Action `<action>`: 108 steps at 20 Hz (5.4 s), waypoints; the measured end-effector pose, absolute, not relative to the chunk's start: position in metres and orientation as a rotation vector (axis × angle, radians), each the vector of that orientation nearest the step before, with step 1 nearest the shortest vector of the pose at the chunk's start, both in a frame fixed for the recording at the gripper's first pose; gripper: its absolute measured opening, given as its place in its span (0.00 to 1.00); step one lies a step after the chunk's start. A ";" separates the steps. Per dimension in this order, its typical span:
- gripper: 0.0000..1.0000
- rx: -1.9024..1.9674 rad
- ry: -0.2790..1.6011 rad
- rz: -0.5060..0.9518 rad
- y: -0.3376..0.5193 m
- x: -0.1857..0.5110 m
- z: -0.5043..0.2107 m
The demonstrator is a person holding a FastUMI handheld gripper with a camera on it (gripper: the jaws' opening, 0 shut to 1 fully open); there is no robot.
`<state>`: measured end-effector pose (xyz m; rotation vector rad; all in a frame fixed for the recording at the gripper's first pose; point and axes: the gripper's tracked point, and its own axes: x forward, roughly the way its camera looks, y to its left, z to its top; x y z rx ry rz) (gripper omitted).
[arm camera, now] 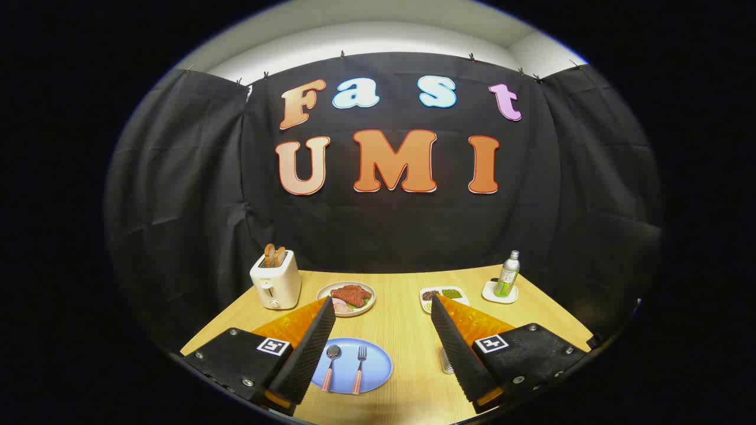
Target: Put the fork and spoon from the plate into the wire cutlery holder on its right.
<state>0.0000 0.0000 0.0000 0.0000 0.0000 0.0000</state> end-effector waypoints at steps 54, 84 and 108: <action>0.23 -0.062 0.506 0.054 0.032 0.086 -0.274; 0.07 -0.205 0.953 0.068 -0.182 0.028 -0.125; 0.08 -0.321 1.291 0.169 -0.191 0.083 -0.181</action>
